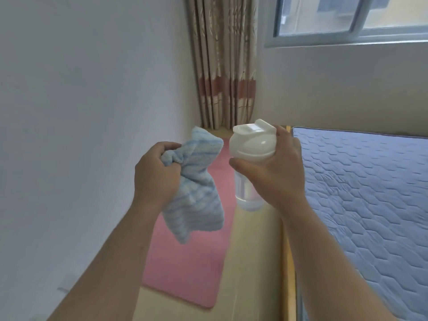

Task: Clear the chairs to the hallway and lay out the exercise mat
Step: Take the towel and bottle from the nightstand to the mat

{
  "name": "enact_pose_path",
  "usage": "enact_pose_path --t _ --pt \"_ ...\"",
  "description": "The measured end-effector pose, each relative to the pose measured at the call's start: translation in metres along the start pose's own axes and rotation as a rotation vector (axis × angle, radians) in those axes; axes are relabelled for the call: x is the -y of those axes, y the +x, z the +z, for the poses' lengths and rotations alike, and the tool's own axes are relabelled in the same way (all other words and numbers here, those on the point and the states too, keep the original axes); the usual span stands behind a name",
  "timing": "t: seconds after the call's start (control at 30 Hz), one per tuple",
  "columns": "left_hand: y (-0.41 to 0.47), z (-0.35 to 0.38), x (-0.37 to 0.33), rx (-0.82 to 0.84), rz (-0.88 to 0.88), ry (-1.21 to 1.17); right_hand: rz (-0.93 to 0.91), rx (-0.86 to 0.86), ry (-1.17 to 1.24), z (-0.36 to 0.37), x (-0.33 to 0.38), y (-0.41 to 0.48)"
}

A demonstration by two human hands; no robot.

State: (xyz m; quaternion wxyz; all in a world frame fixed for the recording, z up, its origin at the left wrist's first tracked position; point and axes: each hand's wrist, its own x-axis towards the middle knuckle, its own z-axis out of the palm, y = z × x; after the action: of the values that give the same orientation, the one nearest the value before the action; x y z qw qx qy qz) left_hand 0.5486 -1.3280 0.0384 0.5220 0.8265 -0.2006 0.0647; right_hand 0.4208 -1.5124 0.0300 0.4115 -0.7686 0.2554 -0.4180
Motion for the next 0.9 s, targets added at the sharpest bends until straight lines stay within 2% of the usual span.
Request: enact_pose_path --t 0.2,0.4,0.67,0.9 --pt "0.127 0.082 0.003 0.089 0.053 -0.060 0.068 -0.122 -0.058 0.042 -0.037 0.098" --pt "0.237 0.190 0.018 0.172 0.068 -0.080 0.113 -0.164 -0.110 0.073 -0.110 0.215" --pt "0.396 0.337 0.010 0.180 0.036 -0.075 0.112 -0.139 -0.089 0.112 -0.203 0.413" --pt "0.538 0.431 -0.007 0.116 0.004 -0.055 0.059 -0.118 -0.095 0.147 -0.256 0.591"
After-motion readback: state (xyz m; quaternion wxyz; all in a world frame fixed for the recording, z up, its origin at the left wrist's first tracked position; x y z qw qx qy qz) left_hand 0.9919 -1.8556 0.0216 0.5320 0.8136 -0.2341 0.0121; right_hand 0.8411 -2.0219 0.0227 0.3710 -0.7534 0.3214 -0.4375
